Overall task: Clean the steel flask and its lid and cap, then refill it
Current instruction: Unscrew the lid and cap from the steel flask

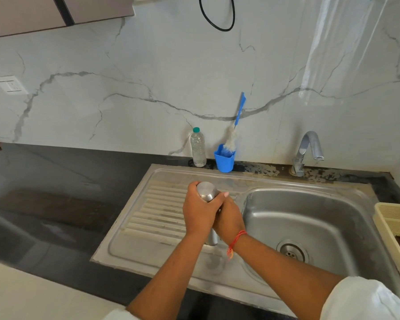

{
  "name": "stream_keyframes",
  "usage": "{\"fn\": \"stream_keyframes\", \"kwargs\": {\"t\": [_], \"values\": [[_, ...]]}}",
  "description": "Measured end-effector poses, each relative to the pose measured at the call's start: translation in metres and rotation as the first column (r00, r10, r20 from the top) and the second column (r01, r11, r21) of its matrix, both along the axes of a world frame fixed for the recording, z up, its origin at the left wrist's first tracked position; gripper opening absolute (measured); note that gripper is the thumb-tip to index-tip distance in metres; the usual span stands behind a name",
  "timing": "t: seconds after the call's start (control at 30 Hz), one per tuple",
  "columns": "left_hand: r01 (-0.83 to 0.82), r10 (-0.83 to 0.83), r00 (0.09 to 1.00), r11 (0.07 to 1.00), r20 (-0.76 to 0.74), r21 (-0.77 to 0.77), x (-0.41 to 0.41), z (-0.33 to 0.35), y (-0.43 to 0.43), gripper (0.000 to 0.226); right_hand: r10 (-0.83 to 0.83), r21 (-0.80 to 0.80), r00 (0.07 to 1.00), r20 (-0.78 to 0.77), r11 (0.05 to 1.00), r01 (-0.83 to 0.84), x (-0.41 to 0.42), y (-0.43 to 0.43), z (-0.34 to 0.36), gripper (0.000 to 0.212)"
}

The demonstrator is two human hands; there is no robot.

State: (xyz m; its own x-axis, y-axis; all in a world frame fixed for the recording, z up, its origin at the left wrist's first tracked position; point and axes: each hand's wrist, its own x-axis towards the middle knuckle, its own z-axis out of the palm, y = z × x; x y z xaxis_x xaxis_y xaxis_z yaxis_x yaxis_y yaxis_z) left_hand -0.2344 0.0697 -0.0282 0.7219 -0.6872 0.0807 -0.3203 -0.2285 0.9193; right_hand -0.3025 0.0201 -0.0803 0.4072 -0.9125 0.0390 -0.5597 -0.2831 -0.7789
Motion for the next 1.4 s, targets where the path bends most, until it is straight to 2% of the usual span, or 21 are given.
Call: {"fn": "stream_keyframes", "kwargs": {"t": [0.1, 0.17, 0.27, 0.37, 0.5, 0.6, 0.67, 0.77, 0.9, 0.97, 1.03, 1.1, 1.17, 1.3, 1.4], "values": [[0.137, -0.136, 0.99, 0.99, -0.05, 0.028, 0.015, -0.002, 0.011, 0.064, 0.04, 0.041, 0.988, 0.147, 0.998, -0.046, -0.002, 0.004, 0.004, 0.049], [0.19, -0.188, 0.98, 0.981, -0.06, 0.039, 0.023, -0.004, 0.021, 0.064, 0.064, 0.039, 0.981, 0.182, 0.997, -0.072, -0.002, 0.003, 0.0, 0.06], [0.113, -0.115, 0.993, 0.993, -0.037, -0.032, 0.028, -0.01, 0.032, 0.058, 0.063, 0.048, 0.977, 0.202, 0.996, -0.075, -0.004, 0.004, 0.0, 0.072], [0.004, -0.006, 1.0, 0.996, -0.02, -0.089, 0.027, -0.013, 0.032, 0.061, 0.079, 0.035, 0.974, 0.212, 0.996, -0.088, -0.005, 0.004, 0.001, 0.079], [0.058, -0.057, 0.998, 0.998, 0.039, -0.012, 0.025, -0.008, 0.018, 0.081, 0.085, 0.034, 0.975, 0.207, 0.995, -0.094, -0.005, 0.002, 0.001, 0.073], [0.134, -0.134, 0.991, 0.991, -0.03, 0.016, 0.026, -0.001, 0.008, 0.1, 0.07, 0.03, 0.977, 0.203, 0.997, -0.077, -0.004, -0.001, -0.001, 0.064], [0.191, -0.191, 0.98, 0.982, -0.061, 0.004, 0.024, 0.003, 0.005, 0.095, 0.065, 0.024, 0.977, 0.203, 0.997, -0.071, -0.003, -0.003, -0.002, 0.058], [0.236, -0.237, 0.969, 0.972, -0.065, -0.011, 0.025, 0.001, 0.01, 0.075, 0.07, 0.022, 0.979, 0.193, 0.997, -0.076, -0.002, -0.005, -0.004, 0.055], [0.238, -0.239, 0.97, 0.971, -0.052, -0.036, 0.04, -0.011, 0.025, 0.065, 0.066, 0.05, 0.975, 0.211, 0.996, -0.078, -0.006, -0.004, 0.0, 0.064], [0.172, -0.174, 0.984, 0.984, -0.037, -0.053, 0.043, -0.01, 0.026, 0.068, 0.065, 0.047, 0.974, 0.216, 0.996, -0.077, -0.006, -0.001, 0.001, 0.066], [0.134, -0.134, 0.991, 0.991, 0.0, -0.024, 0.04, -0.005, 0.022, 0.081, 0.072, 0.031, 0.976, 0.206, 0.996, -0.08, -0.006, 0.0, 0.0, 0.067], [0.132, -0.132, 0.991, 0.991, 0.037, 0.024, 0.035, 0.0, 0.013, 0.098, 0.064, 0.032, 0.978, 0.198, 0.997, -0.072, -0.005, 0.001, -0.001, 0.068], [0.168, -0.169, 0.986, 0.985, 0.011, 0.029, 0.031, 0.002, 0.004, 0.105, 0.046, 0.055, 0.98, 0.195, 0.997, -0.057, -0.004, 0.0, -0.002, 0.068], [0.277, -0.275, 0.959, 0.961, -0.073, 0.02, 0.029, 0.004, 0.004, 0.093, 0.055, 0.062, 0.98, 0.191, 0.996, -0.068, -0.003, -0.004, -0.005, 0.063], [0.325, -0.324, 0.945, 0.945, -0.048, 0.018, 0.037, 0.0, 0.017, 0.076, 0.061, 0.036, 0.984, 0.165, 0.997, -0.068, -0.004, -0.002, -0.003, 0.063]]}}
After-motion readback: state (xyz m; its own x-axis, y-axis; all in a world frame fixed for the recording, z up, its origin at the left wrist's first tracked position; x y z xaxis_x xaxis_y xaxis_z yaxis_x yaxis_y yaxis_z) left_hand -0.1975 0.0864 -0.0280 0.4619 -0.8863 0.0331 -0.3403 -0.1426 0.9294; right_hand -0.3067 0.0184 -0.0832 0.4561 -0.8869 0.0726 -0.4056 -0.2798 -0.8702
